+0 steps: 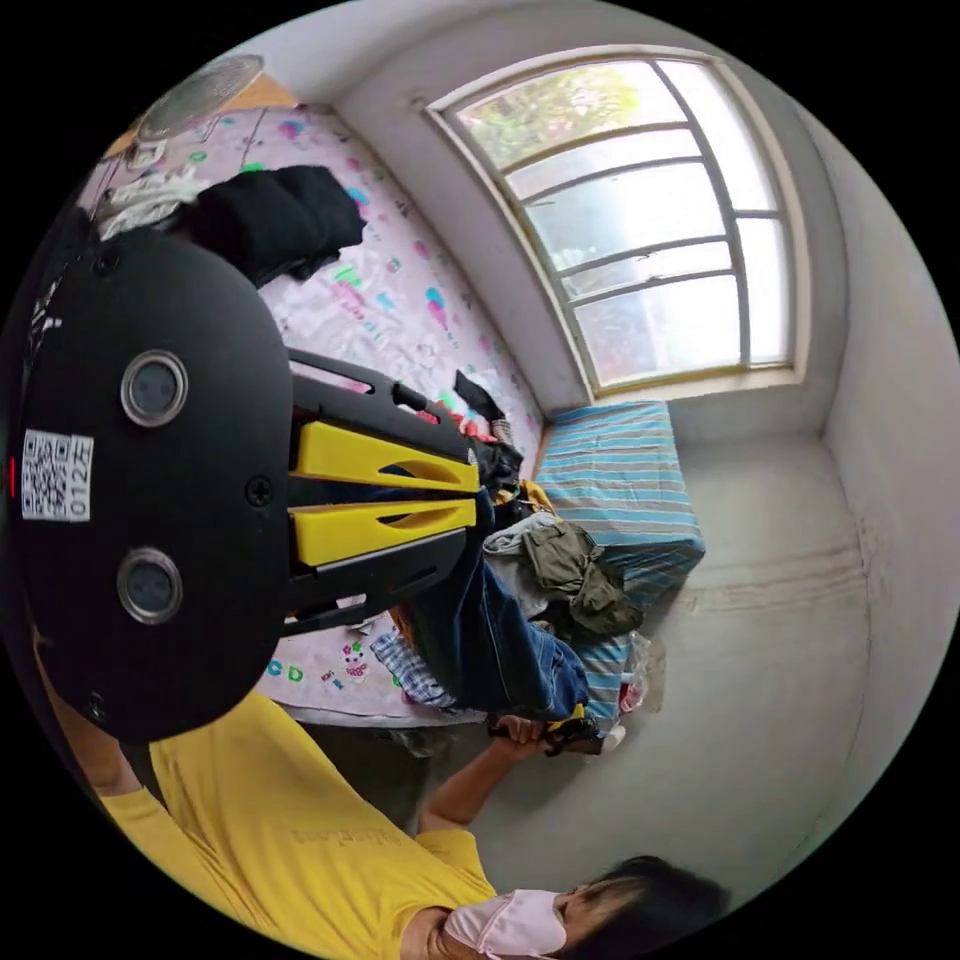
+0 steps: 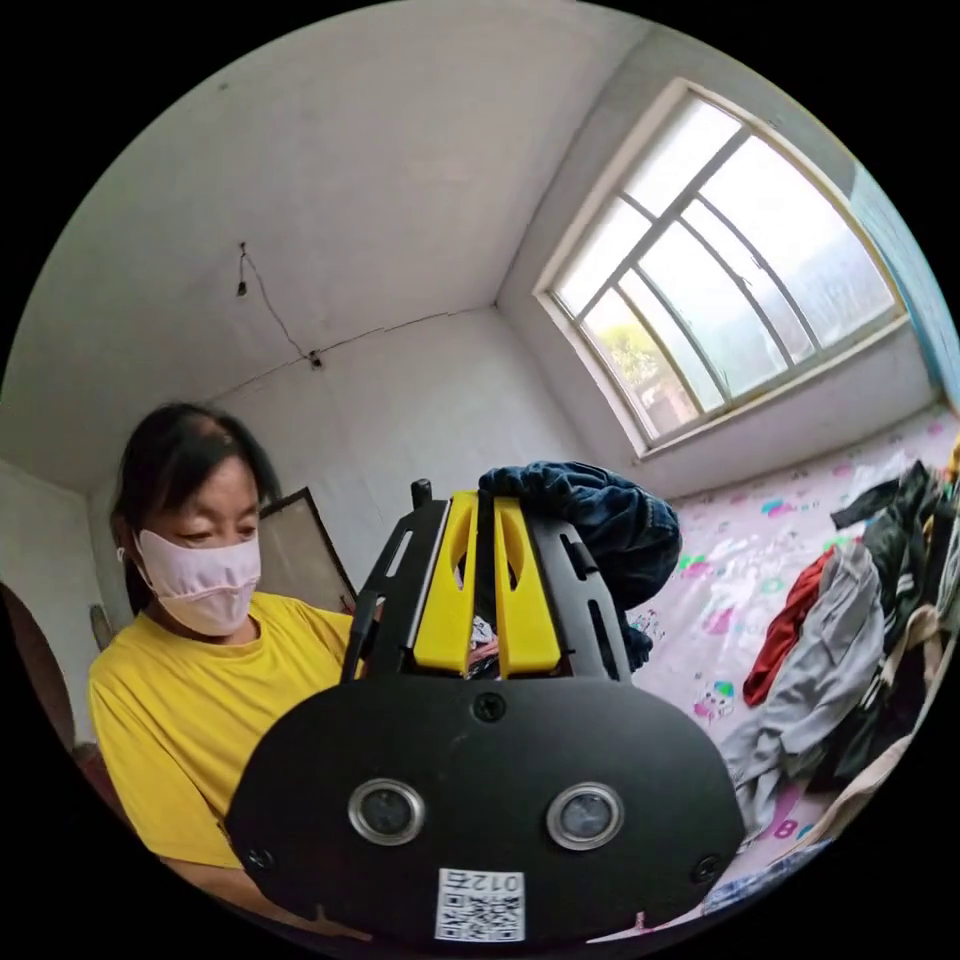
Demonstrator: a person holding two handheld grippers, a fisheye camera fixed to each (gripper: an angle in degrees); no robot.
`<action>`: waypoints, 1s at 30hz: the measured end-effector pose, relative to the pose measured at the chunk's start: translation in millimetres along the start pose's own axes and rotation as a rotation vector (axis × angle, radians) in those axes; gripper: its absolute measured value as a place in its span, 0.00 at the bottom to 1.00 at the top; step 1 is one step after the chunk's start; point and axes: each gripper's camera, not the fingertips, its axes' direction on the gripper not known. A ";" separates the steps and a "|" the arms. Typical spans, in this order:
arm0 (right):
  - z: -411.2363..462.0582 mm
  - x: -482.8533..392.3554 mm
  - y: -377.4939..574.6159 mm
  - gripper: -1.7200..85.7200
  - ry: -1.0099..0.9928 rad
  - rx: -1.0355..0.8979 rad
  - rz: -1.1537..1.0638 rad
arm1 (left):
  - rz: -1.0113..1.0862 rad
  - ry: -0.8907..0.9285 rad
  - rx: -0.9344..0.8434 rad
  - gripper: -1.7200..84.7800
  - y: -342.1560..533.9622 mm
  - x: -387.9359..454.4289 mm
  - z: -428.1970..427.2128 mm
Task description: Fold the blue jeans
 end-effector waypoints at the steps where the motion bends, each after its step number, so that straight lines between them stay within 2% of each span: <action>1: 2.3 -21.9 -3.6 0.04 0.010 0.015 -0.029 | 0.024 0.014 0.005 0.02 -8.8 -1.5 -6.7; 5: 17.9 -75.0 5.2 0.04 0.089 0.030 -0.061 | -0.006 0.155 -0.073 0.02 -16.1 -18.7 19.5; 9: 44.7 -82.5 26.7 0.04 0.277 -0.086 -0.026 | -0.094 0.305 -0.302 0.02 17.8 -20.9 126.5; 13: 63.7 -22.5 71.2 0.04 0.477 -0.265 0.180 | -0.248 0.390 -0.575 0.03 98.6 14.0 255.2; 16: 53.5 36.3 120.8 0.04 0.585 -0.339 0.382 | -0.318 0.380 -0.730 0.03 154.5 45.4 300.1; 20: 28.0 85.9 182.3 0.04 0.596 -0.232 0.597 | -0.440 0.297 -0.758 0.04 204.9 57.4 293.2; 26: 20.0 131.0 201.0 0.04 0.530 -0.049 0.718 | -0.735 0.192 -0.677 0.06 281.4 47.2 229.5; 30: 42.3 161.3 185.8 0.04 0.461 -0.017 0.731 | -0.748 0.364 -0.562 0.10 299.6 80.8 204.9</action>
